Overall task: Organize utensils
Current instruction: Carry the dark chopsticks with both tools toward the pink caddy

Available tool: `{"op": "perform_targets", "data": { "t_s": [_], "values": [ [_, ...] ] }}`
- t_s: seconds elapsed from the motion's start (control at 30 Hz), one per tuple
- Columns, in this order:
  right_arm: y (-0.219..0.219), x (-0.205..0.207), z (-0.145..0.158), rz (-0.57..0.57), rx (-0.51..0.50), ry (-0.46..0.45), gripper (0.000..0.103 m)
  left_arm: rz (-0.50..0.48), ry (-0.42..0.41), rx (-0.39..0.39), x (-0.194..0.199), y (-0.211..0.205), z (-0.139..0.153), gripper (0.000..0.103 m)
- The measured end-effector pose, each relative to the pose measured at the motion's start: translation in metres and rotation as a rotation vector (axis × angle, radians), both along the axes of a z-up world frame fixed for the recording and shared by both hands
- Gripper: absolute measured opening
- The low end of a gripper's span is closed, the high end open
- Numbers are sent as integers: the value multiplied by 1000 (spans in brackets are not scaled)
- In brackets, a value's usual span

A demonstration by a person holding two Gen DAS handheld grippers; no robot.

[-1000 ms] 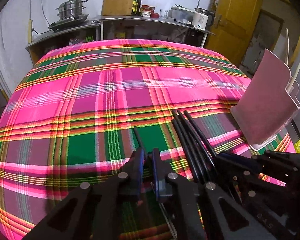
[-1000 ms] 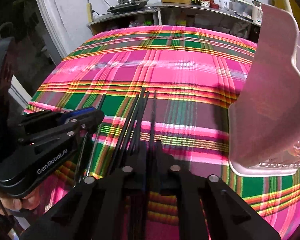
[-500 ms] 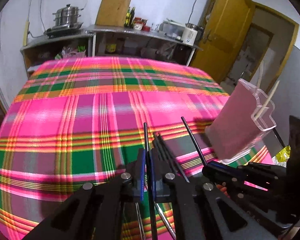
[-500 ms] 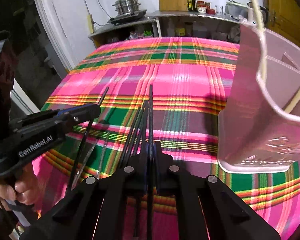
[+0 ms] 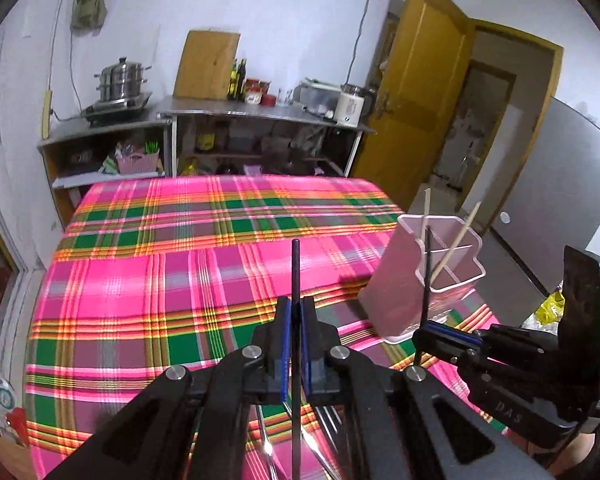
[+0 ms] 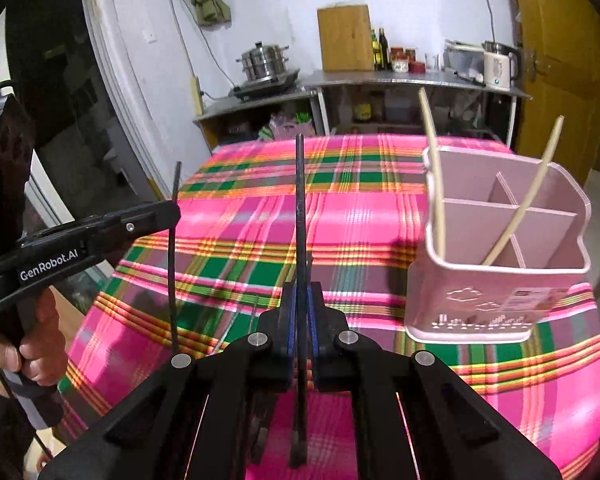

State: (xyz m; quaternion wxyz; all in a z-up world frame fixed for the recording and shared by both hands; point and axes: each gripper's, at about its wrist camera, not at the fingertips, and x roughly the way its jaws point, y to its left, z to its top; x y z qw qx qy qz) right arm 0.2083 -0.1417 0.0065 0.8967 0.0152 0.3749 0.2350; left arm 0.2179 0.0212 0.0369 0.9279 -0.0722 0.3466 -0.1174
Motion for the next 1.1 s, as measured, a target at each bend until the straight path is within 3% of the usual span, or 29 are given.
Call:
{"op": "perform_targets", "data": {
  "t_s": [0.57, 1.1],
  "values": [
    [-34, -35, 46, -58, 49, -95, 6, -71, -97, -8, -32, -28, 62, 4],
    [-68, -40, 51, -115, 51, -90, 6, -152, -67, -21, -31, -70, 53, 4]
  ]
}}
